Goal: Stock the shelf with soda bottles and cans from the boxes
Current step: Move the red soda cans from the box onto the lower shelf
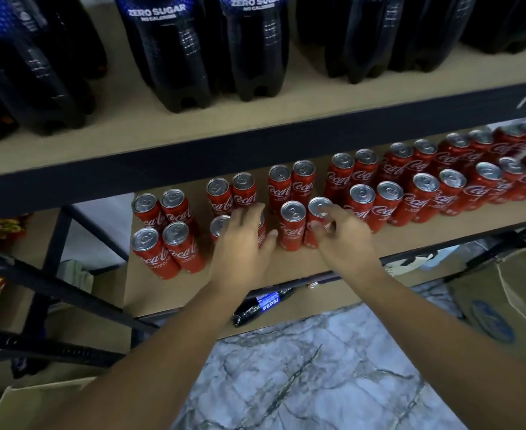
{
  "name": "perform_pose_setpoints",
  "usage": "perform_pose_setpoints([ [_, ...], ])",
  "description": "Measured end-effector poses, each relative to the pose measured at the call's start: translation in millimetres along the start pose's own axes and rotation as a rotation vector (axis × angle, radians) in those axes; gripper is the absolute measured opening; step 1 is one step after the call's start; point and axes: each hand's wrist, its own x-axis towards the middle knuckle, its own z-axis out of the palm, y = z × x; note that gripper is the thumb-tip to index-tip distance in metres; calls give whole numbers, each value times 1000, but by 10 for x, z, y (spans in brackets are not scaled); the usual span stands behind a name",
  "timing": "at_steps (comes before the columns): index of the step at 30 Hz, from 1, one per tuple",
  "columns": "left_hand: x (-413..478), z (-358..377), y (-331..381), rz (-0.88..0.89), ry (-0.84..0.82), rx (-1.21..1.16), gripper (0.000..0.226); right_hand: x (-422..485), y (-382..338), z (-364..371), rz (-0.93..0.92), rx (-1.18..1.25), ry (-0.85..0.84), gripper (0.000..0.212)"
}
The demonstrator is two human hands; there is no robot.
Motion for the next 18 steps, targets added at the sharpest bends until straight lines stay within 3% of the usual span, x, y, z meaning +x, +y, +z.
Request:
perform_pose_setpoints([
  [3,212,190,198,7,-87,-24,65,163,149,-44,45,-15,10,46],
  [6,413,367,352,-7,-180,2,77,303,185,17,128,51,-112,62],
  [8,522,451,413,-41,-244,41,80,369,193,83,141,90,-161,59],
  [14,615,552,424,-56,-267,88,50,443,242,91,151,164,-155,50],
  [18,598,570,406,-26,-208,64,44,466,259,94,112,180,-130,48],
])
